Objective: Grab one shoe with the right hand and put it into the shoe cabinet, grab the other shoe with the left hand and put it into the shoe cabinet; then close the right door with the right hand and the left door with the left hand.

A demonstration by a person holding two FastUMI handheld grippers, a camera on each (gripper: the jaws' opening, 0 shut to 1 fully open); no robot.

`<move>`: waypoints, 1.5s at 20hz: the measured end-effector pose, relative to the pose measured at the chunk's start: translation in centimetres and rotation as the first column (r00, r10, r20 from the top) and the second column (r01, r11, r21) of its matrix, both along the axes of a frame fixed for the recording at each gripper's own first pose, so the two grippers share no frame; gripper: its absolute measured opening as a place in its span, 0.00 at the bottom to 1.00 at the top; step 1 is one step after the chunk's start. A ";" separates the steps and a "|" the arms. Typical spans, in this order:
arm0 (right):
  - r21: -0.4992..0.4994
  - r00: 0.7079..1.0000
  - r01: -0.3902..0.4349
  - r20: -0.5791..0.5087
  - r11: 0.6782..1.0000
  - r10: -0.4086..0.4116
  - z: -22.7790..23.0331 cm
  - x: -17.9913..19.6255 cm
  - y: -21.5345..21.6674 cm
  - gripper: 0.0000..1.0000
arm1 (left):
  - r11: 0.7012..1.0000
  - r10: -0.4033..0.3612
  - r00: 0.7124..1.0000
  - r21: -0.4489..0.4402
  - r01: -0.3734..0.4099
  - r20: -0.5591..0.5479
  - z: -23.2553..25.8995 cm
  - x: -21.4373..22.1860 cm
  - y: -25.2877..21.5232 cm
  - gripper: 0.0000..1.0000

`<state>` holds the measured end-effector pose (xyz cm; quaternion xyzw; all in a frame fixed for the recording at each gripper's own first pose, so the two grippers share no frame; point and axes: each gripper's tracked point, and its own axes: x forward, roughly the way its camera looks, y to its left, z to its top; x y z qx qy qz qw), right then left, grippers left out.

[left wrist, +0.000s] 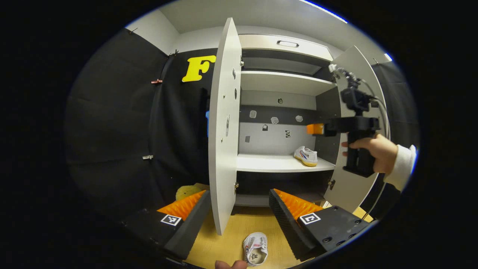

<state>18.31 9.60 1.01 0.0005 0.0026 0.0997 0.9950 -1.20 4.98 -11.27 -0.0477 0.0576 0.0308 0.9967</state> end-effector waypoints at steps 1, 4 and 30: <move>0.007 1.000 -0.006 0.009 1.000 0.006 0.3 -2.0 -0.2 0.98 | 1.000 -0.009 1.000 0.010 0.009 -0.009 -1.1 -0.1 -0.2 0.98; 0.066 1.000 -0.020 0.007 0.998 0.020 0.8 -7.5 -1.1 0.98 | 0.997 -0.067 0.997 0.042 0.069 -0.042 -4.8 -0.7 -1.5 0.96; 0.031 0.976 0.195 0.096 0.980 -0.198 6.4 -17.1 -17.7 0.98 | 0.964 -0.207 0.848 0.044 0.261 -0.489 -36.1 5.7 -6.3 0.61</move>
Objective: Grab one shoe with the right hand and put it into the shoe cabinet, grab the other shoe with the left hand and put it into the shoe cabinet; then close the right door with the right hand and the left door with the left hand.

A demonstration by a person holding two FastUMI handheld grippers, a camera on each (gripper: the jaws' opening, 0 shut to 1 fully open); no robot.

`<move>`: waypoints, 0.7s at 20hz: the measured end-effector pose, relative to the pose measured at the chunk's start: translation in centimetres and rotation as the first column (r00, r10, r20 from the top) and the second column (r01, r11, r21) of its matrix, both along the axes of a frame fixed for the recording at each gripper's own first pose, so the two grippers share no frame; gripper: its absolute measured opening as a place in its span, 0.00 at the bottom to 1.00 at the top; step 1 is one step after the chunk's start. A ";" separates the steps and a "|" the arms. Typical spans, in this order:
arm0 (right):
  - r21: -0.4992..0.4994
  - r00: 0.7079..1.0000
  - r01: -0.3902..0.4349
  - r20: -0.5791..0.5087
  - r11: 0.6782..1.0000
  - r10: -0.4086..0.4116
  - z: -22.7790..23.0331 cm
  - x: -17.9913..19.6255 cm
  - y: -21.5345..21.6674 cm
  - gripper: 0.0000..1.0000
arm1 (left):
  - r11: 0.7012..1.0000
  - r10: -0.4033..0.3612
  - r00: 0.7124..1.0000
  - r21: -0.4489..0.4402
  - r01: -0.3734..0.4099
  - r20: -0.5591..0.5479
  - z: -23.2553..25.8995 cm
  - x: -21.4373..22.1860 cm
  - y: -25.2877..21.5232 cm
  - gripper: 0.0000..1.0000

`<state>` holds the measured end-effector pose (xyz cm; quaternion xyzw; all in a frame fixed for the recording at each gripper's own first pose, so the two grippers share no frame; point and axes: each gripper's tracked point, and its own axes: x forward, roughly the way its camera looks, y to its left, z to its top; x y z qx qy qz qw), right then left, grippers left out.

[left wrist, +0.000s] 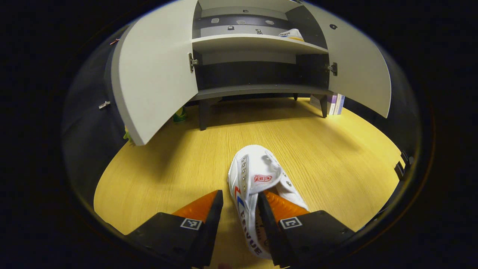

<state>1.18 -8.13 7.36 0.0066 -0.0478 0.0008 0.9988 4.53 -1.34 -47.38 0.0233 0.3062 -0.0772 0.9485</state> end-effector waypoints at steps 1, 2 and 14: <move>-0.003 1.000 0.012 0.001 1.000 -0.012 -0.1 -0.1 -0.6 0.98 | 1.000 -0.001 1.000 -0.007 0.001 0.002 0.0 0.6 -0.2 0.59; -0.006 1.000 0.020 -0.004 1.000 -0.020 -0.3 -0.1 -1.0 0.98 | 1.000 -0.002 1.000 -0.013 0.002 0.005 0.0 1.1 -0.3 0.59; -0.012 0.998 0.033 -0.044 0.999 -0.034 -2.0 -0.4 -2.1 0.98 | 0.998 -0.016 0.998 0.056 0.019 -0.054 0.6 2.3 -0.3 0.11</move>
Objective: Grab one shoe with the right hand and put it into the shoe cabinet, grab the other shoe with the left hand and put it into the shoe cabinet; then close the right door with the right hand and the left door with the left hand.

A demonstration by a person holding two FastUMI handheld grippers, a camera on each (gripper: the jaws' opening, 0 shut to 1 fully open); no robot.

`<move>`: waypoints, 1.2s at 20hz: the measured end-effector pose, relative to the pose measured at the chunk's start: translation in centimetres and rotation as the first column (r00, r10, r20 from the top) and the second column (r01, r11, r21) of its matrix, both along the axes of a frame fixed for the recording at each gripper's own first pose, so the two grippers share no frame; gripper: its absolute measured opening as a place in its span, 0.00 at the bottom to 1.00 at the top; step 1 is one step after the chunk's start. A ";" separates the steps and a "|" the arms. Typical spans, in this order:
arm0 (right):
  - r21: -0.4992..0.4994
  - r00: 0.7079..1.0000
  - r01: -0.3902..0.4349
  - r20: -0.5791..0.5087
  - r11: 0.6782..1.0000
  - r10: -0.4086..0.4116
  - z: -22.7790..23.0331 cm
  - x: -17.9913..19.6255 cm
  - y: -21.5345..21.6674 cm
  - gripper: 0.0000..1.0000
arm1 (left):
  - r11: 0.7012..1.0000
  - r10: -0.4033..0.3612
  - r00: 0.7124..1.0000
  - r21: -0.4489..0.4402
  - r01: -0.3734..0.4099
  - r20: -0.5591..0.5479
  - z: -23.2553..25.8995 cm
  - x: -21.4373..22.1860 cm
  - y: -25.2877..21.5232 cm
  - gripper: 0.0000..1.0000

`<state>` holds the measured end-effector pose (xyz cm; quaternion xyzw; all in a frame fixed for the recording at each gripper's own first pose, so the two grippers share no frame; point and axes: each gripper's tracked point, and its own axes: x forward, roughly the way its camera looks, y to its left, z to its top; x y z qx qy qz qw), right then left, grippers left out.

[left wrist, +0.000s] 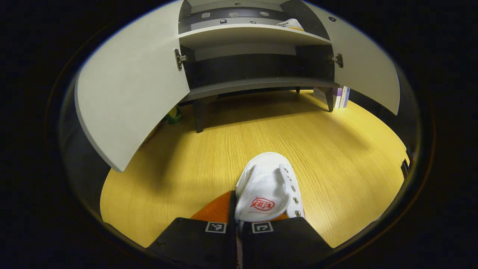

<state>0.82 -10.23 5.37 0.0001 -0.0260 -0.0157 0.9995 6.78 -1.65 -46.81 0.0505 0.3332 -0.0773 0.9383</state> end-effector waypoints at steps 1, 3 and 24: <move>0.007 1.000 -0.003 -0.001 1.000 0.003 -0.1 0.0 0.0 0.98 | 1.000 0.001 1.000 -0.001 -0.001 0.011 0.9 -0.2 -0.1 0.10; 0.019 1.000 -0.005 0.003 1.000 0.005 0.0 0.0 -0.2 0.98 | 1.000 0.009 0.999 -0.012 -0.008 0.037 3.2 -0.5 -0.3 0.10; 0.108 0.995 -0.050 -0.082 0.993 0.059 -3.2 1.1 -4.2 0.98 | 0.947 0.314 0.919 -0.153 -0.283 0.240 34.4 13.2 -0.9 0.10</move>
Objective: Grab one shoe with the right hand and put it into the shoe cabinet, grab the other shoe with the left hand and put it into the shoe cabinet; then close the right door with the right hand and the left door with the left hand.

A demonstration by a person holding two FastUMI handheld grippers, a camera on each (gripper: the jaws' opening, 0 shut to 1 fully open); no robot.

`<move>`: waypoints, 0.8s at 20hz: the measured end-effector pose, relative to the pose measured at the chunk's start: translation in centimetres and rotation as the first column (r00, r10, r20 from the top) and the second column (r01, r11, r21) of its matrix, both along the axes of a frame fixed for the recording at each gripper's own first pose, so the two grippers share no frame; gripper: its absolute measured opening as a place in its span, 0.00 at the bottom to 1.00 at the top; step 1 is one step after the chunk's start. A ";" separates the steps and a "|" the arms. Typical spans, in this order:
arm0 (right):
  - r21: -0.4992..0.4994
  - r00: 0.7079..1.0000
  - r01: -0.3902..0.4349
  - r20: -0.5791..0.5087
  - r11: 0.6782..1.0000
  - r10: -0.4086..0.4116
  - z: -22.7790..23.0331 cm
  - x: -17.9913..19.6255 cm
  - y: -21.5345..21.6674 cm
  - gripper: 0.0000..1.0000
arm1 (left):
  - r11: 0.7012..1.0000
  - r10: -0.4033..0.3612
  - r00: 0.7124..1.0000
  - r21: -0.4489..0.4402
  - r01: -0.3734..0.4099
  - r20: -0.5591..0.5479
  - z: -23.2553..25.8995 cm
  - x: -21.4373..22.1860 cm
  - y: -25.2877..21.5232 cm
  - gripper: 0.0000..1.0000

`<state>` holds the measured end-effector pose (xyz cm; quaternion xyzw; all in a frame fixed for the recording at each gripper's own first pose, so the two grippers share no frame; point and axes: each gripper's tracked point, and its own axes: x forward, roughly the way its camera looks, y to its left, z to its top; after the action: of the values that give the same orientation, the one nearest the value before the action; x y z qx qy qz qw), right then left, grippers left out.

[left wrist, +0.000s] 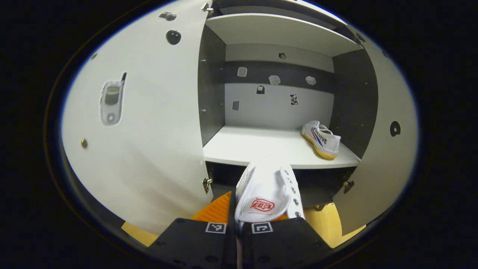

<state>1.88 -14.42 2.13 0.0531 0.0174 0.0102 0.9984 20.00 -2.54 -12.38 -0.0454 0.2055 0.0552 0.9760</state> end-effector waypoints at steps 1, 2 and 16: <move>0.006 1.000 0.002 -0.004 1.000 -0.002 -0.1 0.1 -0.3 0.98 | 1.000 0.003 1.000 0.002 -0.003 0.012 1.1 1.3 0.0 0.10; 0.011 1.000 0.005 -0.009 1.000 -0.005 -0.4 0.2 -0.6 0.98 | 1.000 0.006 1.000 0.008 -0.006 0.027 2.2 2.7 0.0 0.10; 0.005 0.996 0.086 -0.013 0.996 -0.085 -0.9 1.7 -7.0 0.97 | 0.990 0.066 0.995 0.126 -0.056 -0.078 4.3 23.6 1.0 0.10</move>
<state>3.61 -21.38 1.24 0.0565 0.0217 -0.0329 0.9976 43.64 -1.56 -8.04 0.0112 0.2402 0.0994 0.9656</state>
